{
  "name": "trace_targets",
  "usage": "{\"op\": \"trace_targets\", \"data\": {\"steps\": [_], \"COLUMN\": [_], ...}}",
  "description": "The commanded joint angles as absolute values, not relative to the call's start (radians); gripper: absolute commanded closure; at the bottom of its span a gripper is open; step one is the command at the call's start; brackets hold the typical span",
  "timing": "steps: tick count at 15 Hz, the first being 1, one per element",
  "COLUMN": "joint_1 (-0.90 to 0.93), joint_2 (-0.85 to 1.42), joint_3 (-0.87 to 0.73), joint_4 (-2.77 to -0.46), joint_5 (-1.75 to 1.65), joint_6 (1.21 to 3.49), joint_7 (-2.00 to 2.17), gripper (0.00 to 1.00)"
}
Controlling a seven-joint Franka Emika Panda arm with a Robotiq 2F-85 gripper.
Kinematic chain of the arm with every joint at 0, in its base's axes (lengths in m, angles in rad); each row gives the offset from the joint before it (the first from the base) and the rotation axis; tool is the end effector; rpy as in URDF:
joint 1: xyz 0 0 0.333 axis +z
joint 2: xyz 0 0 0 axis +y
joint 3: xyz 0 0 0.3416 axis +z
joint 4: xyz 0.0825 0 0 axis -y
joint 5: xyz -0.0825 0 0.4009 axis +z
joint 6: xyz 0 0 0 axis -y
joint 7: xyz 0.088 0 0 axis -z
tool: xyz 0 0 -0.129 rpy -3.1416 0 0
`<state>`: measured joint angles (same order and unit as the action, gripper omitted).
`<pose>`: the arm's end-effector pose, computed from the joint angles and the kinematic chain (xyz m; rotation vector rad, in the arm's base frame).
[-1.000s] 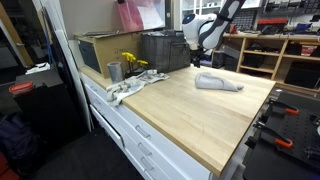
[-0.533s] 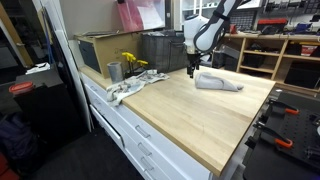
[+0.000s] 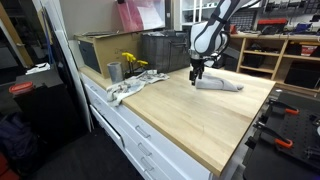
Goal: Fold the grey towel into a triangular shape
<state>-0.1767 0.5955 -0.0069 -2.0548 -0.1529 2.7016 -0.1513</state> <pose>0.6063 -0.1088 0.1305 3.0568 0.1617 0.0585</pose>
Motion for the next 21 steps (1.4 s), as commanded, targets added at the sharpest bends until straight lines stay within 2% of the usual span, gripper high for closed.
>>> {"op": "trace_targets", "data": {"steps": [1,3,4,7,10,15,21], "joint_1": [-0.173,-0.165,-0.162,-0.155,-0.150,-0.124,-0.063], "joint_2": [0.608,0.621,0.627,0.640,0.638,0.610,0.602], "joint_3": [-0.027,-0.040,-0.046,-0.057,-0.063,-0.065,-0.109], "joint_4": [-2.054,-2.053,-2.052,-2.053,-2.063,-2.082,-2.090], "joint_5": [-0.130,-0.135,-0.136,-0.138,-0.137,-0.143,-0.160], "joint_6": [2.721,2.732,2.737,2.757,2.780,2.816,2.828], "joint_7": [-0.170,-0.155,-0.149,-0.140,-0.131,-0.117,-0.074], "gripper": [0.00,0.02,0.23,0.38,0.63,1.00,0.98]}}
